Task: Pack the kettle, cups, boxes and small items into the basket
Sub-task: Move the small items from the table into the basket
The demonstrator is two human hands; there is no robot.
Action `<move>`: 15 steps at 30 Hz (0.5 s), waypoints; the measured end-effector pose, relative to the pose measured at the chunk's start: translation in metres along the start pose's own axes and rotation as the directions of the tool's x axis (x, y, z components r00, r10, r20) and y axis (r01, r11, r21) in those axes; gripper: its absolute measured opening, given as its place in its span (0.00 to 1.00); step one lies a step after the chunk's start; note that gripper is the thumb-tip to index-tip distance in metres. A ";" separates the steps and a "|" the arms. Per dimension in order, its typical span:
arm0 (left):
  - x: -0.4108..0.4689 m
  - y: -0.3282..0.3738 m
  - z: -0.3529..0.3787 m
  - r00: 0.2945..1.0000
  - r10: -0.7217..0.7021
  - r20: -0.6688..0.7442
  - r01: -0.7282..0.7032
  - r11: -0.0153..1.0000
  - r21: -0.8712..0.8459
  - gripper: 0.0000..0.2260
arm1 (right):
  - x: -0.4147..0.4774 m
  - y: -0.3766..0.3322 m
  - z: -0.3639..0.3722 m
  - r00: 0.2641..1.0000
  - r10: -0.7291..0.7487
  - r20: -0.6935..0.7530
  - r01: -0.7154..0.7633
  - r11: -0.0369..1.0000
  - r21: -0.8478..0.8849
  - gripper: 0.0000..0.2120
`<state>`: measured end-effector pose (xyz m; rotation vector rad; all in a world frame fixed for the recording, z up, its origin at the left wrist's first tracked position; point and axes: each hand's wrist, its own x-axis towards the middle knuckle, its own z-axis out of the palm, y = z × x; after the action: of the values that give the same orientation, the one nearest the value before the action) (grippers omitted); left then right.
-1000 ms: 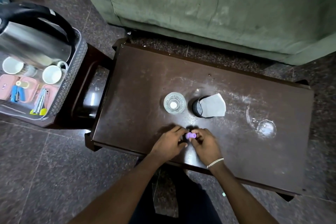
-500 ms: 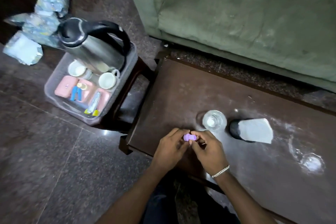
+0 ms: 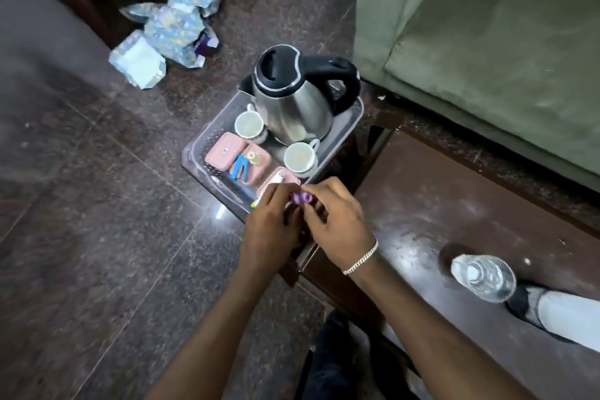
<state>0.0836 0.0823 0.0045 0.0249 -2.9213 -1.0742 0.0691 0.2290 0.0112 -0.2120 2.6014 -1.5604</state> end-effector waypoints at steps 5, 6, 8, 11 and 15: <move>0.024 -0.036 -0.026 0.996 -0.051 -0.067 0.052 0.999 0.017 0.11 | 0.046 -0.016 0.044 0.998 -0.003 0.058 0.004 1.000 -0.031 0.10; 0.028 -0.042 -0.029 0.995 -0.066 -0.071 0.067 0.998 0.011 0.12 | 0.053 -0.018 0.052 0.997 0.003 0.079 0.001 0.999 -0.048 0.09; 0.035 -0.057 -0.034 0.992 -0.093 -0.080 0.094 0.996 0.011 0.11 | 0.066 -0.022 0.068 0.993 0.014 0.118 -0.005 0.997 -0.073 0.10; 0.047 -0.077 -0.041 0.987 -0.132 -0.095 0.135 0.990 0.030 0.11 | 0.083 -0.028 0.086 0.985 0.029 0.172 -0.014 0.996 -0.092 0.12; 0.066 -0.103 -0.051 0.976 -0.173 -0.129 0.186 0.979 0.089 0.09 | 0.111 -0.038 0.110 0.961 0.000 0.275 0.052 0.982 -0.183 0.12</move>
<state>0.0196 -0.0311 -0.0217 0.3507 -2.9040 -0.9072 -0.0206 0.0967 -0.0088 -0.4460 2.5303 -1.1898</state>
